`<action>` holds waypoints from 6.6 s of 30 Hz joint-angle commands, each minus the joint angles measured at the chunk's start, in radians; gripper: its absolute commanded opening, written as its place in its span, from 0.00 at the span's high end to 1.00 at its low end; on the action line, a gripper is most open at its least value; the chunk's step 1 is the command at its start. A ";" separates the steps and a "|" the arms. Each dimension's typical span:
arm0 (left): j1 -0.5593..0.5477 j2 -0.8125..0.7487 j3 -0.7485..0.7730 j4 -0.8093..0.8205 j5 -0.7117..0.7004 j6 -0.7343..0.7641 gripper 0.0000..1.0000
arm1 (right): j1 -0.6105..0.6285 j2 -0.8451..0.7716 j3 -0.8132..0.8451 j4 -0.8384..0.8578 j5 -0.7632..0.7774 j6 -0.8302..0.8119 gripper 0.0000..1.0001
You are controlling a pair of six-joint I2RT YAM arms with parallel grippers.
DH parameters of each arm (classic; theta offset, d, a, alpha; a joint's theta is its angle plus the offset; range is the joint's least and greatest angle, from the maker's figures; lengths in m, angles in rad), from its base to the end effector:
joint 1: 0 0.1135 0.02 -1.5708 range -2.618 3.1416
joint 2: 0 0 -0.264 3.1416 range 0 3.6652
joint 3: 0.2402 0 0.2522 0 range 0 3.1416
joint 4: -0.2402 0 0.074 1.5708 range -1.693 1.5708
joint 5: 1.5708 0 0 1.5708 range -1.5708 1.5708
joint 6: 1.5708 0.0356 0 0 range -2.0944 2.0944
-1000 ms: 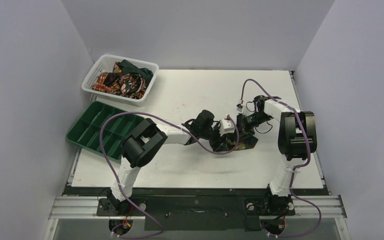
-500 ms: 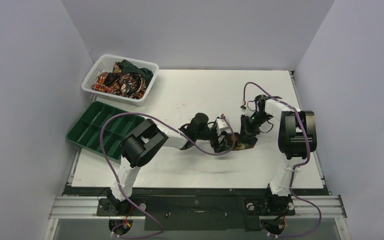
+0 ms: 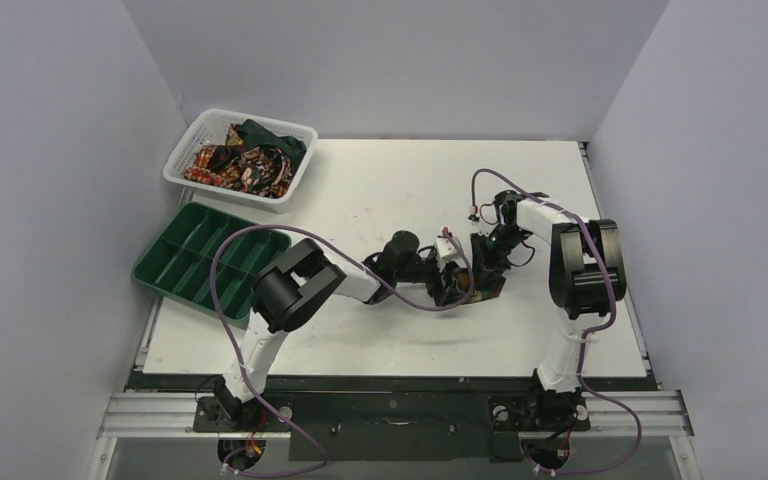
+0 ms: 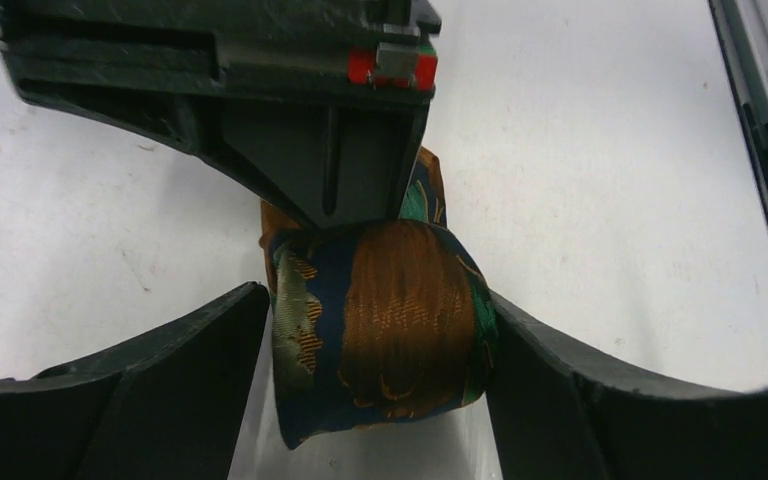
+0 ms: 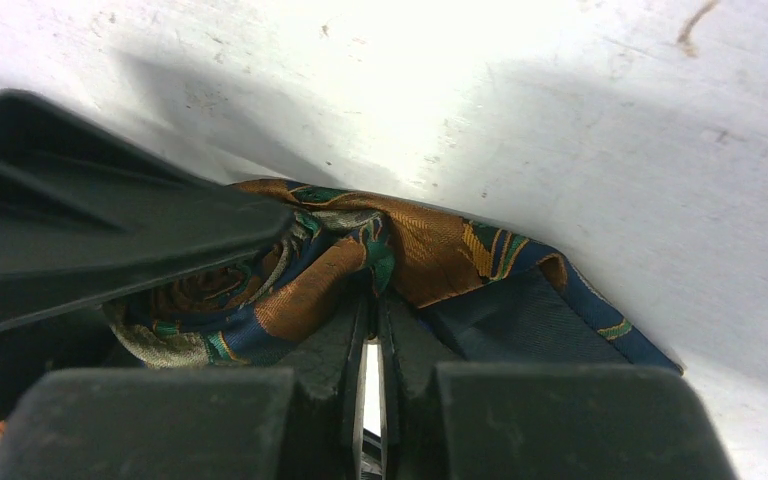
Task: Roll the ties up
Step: Roll the tie at the center of the board, then pick up the tie at the center of the board, then place the tie in the storage box.
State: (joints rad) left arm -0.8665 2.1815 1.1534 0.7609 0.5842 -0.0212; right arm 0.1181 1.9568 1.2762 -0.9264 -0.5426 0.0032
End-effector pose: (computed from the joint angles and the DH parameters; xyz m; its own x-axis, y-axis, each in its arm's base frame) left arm 0.2759 -0.3551 0.1236 -0.1917 0.1983 -0.9612 0.9763 0.1389 -0.1660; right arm 0.3392 0.0588 0.1461 -0.9926 -0.1150 0.0378 -0.0792 0.8530 0.5159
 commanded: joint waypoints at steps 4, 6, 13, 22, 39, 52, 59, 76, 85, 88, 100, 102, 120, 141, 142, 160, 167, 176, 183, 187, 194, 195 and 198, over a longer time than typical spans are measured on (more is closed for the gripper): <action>-0.011 0.032 0.014 -0.045 -0.036 0.030 0.58 | 0.005 0.017 -0.012 0.100 -0.026 -0.013 1.00; -0.012 0.013 -0.003 -0.097 -0.047 0.086 0.66 | -0.015 -0.003 0.004 0.084 -0.076 -0.026 0.99; -0.029 -0.026 -0.011 -0.372 -0.064 0.262 0.75 | -0.113 -0.098 0.064 -0.036 -0.310 -0.055 0.54; -0.030 -0.009 0.025 -0.431 -0.056 0.266 0.74 | -0.033 -0.102 0.033 -0.076 -0.368 -0.082 0.48; -0.029 -0.004 0.047 -0.429 -0.031 0.252 0.70 | -0.055 -0.031 -0.006 -0.115 -0.170 -0.185 0.63; -0.013 -0.061 0.018 -0.210 0.058 0.165 0.32 | -0.068 -0.009 -0.021 -0.087 0.118 -0.202 1.00; -0.040 -0.041 0.061 -0.119 0.061 0.147 0.31 | -0.035 0.001 -0.012 -0.068 0.151 -0.183 1.00; -0.033 -0.030 -0.039 -0.148 0.073 0.251 0.80 | -0.040 -0.017 0.040 -0.130 -0.021 -0.178 0.91; -0.001 0.026 -0.121 -0.206 0.093 0.330 0.92 | -0.206 -0.060 -0.034 -0.154 -0.297 -0.141 0.50; 0.001 0.037 -0.113 -0.220 0.101 0.343 0.92 | -0.208 -0.029 -0.085 -0.103 -0.336 -0.111 0.47; 0.004 0.042 -0.132 -0.218 0.108 0.335 0.92 | -0.191 -0.001 -0.197 0.082 -0.455 -0.133 0.24; 0.004 0.043 -0.132 -0.216 0.113 0.334 0.92 | -0.184 -0.020 -0.199 0.093 -0.471 -0.136 0.25; 0.007 0.049 -0.132 -0.210 0.116 0.326 0.92 | -0.077 -0.102 -0.199 0.181 -0.448 -0.033 0.21; 0.021 -0.010 -0.137 -0.070 0.088 0.180 0.38 | -0.107 -0.136 -0.201 0.091 -0.354 -0.113 1.00; 0.021 -0.019 -0.140 -0.048 0.087 0.171 0.29 | -0.105 -0.143 -0.201 0.093 -0.343 -0.110 1.00; -0.026 -0.013 -0.032 -0.096 0.031 0.181 0.47 | -0.033 -0.243 -0.195 0.137 -0.315 -0.021 1.00; -0.010 -0.128 -0.089 -0.159 0.067 0.188 0.30 | -0.046 -0.241 -0.170 0.136 -0.299 -0.007 1.00; 0.101 -0.416 -0.155 -0.496 0.087 0.138 0.03 | -0.050 -0.262 -0.060 0.085 -0.292 -0.043 1.00; 0.251 -0.588 -0.117 -0.729 -0.008 0.052 0.03 | -0.031 -0.256 0.026 0.054 -0.296 -0.071 1.00; 0.357 -0.618 -0.022 -0.962 -0.078 0.073 0.03 | 0.001 -0.256 0.097 0.037 -0.295 -0.079 1.00; 0.529 -0.689 0.044 -1.063 0.052 0.048 0.03 | 0.115 -0.246 0.300 0.064 -0.281 -0.030 1.00; 0.530 -0.687 0.046 -1.049 0.084 0.014 0.03 | 0.121 -0.247 0.305 0.079 -0.303 -0.017 1.00; 0.532 -0.648 0.057 -0.923 0.143 -0.145 0.03 | 0.130 -0.260 0.282 0.173 -0.337 0.118 1.00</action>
State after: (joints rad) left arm -0.3305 1.5398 1.1584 -0.2729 0.5941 0.0025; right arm 0.2314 1.7470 1.5494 -0.8639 -0.8227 -0.0219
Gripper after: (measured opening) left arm 0.968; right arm 0.062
